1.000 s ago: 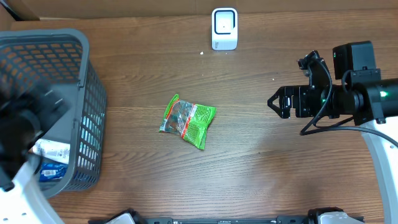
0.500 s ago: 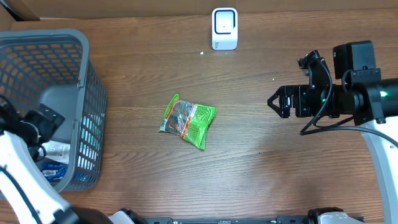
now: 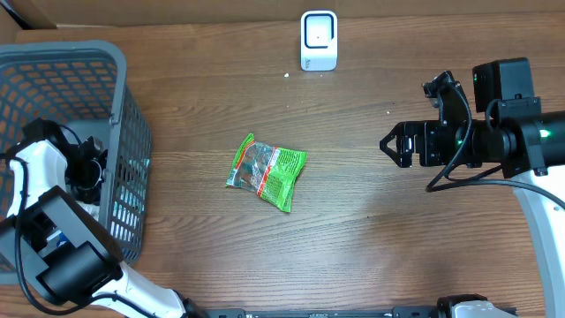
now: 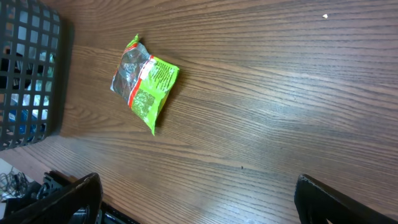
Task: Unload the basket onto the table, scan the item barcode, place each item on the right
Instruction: 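Grasp the light-green wrapped pack in the basket and set it on the table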
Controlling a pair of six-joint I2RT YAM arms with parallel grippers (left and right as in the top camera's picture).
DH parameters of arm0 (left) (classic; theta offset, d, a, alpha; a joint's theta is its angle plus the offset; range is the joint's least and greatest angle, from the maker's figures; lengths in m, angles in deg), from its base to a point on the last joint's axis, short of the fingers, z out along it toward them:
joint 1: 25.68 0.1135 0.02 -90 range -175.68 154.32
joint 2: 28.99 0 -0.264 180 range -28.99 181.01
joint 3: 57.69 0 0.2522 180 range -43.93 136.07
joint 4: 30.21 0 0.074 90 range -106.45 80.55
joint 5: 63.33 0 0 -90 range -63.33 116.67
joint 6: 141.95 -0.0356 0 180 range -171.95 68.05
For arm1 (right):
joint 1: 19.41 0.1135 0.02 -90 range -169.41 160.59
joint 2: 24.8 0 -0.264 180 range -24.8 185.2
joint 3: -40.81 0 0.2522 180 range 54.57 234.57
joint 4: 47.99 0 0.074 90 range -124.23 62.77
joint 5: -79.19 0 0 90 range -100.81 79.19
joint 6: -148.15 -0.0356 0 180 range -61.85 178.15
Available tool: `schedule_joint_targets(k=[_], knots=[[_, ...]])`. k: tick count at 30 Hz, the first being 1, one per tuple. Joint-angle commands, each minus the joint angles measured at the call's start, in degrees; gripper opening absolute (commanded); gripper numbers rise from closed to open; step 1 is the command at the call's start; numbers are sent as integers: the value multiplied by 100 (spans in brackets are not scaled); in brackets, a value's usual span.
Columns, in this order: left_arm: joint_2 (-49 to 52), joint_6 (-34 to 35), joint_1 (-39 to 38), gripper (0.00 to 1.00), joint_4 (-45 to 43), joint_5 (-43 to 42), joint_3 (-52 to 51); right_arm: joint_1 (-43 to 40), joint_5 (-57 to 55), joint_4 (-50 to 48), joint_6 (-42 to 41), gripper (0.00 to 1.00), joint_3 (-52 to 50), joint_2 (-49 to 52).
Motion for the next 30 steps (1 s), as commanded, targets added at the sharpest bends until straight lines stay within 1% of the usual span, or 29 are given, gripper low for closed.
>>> schedule_joint_targets(k=[1,2,4,7,10,11,13,14,15,16,18,20,22,24,26,27,28,30], knots=[[103,872,-83,10,103,909,-13,28,-11,-28,24,99,144,-15],[103,973,-79,4,122,1019,-13,28,-11,-28,24,99,144,-15],[103,1130,-68,4,162,1154,-13,28,-9,-28,22,99,144,-15],[96,1298,-46,4,273,1137,116,28,-9,-26,22,99,144,-15],[44,1320,-42,4,813,1010,756,28,-9,-24,22,99,144,-15],[-2,1325,-44,4,1167,1003,1217,28,-9,-24,22,99,144,-15],[-131,1318,-44,4,2002,966,2468,28,-9,-24,22,99,144,-15],[-177,1318,-55,4,2277,966,2935,28,-9,-24,22,99,144,-15],[-249,1316,-68,4,2706,966,3757,28,-9,-26,22,99,144,-15],[-291,1316,-79,4,2929,966,4229,28,-9,-26,22,99,144,-15],[-457,1316,-168,4,3475,940,5558,28,-9,-24,22,99,144,-15],[-595,1314,-278,4,3724,894,6203,28,-9,-9,22,99,144,-15],[-837,1189,-483,4,3751,605,6494,28,-9,0,20,99,144,-15],[-1141,1069,-898,4,3751,208,6500,28,-9,-2,20,99,144,-15],[-1320,769,-1670,4,3753,-50,6422,28,-9,-2,20,99,125,-15],[-1342,782,-2127,4,3751,-48,6321,28,-11,0,22,99,109,-15],[-1338,809,-2520,4,3751,-46,6218,28,-11,0,22,96,107,-13],[-1259,981,-3331,4,3724,-24,5838,26,-11,-7,20,94,103,-4]])
